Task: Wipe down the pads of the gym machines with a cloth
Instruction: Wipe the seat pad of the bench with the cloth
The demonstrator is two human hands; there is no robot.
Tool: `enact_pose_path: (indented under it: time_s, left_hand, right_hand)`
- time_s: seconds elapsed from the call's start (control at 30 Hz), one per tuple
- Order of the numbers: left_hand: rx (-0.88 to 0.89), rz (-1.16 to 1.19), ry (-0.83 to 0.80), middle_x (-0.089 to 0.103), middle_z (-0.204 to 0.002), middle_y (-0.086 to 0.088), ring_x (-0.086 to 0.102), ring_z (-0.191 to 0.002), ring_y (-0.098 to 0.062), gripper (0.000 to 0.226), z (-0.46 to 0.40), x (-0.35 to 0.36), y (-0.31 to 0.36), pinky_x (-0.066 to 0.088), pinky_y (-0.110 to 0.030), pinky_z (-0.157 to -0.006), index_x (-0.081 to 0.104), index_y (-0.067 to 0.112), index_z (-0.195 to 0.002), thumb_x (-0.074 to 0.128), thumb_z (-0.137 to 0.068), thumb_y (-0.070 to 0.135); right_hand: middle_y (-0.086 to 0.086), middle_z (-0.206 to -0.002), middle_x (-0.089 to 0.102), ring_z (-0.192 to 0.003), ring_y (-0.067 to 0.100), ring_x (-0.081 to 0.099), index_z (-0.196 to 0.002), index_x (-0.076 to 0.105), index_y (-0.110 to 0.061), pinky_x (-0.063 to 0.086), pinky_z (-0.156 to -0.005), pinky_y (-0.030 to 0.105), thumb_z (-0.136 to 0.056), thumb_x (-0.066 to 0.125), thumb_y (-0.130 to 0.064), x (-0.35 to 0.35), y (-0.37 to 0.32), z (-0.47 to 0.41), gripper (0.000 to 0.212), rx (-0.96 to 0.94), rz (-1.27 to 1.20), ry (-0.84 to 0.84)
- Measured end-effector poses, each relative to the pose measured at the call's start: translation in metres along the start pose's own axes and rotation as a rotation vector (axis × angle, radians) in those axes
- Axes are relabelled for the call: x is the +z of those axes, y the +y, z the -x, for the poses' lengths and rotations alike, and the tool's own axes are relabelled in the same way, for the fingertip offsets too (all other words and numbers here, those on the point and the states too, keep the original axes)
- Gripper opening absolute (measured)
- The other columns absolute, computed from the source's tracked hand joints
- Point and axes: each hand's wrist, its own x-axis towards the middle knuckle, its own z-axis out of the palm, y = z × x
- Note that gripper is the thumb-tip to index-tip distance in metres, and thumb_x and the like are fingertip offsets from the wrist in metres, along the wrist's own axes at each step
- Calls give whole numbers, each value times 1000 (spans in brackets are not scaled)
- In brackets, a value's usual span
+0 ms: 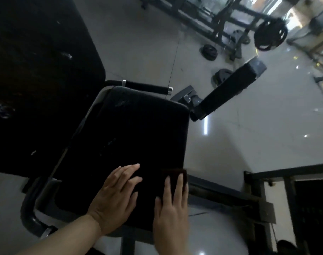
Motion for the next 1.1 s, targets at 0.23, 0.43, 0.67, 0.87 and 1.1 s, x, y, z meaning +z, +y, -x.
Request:
enact_pose_path:
  time_s: [0.23,0.43,0.67,0.87,1.1]
  left_hand:
    - [134,-126,-24,45,-141,-8,41,-130,-23,32,-6,-3,-3,28,-42,-108,49,18,-119,42,-89,29]
    - [200,-180,-5,41,-142,-8,40,-130,-23,38,-22,-13,-28,29,-42,-107,48,15,-121,44,-87,34]
    - [192,-156,-7,39,-143,-7,39,-131,-22,34,-18,-12,-32,28,-42,-109,48,16,-121,41,-90,30]
    - [92,-105,-46,42,-143,-7,40,-133,-22,33,-17,-15,-35,28,-43,-110,50,17,-120,40,-92,29]
    - [74,-124,-96,40,-143,-8,39,-131,-23,38,-19,-16,-34,28,-42,-109,47,15,-122,42,-88,31]
  right_hand:
    - [12,-158,13,-133,37,36,-143,33,-19,51,-92,45,-98,20,-49,-2,5,-30,55,-17,6,-15]
    - [5,-160,-8,-146,25,8,-153,0,-25,32,-110,37,-100,26,-43,-31,-7,-101,61,127,-99,-26]
    - [4,-160,0,-144,26,20,-152,4,-29,38,-104,38,-100,28,-44,-41,-8,-120,60,149,-240,-27]
    - [4,-161,7,-147,25,6,-150,23,-24,6,-116,30,-100,14,-50,-4,-2,-19,57,-27,-20,22]
    - [3,-159,12,-147,23,10,-149,29,-19,11,-118,36,-100,19,-47,-20,-8,-85,56,-175,164,38]
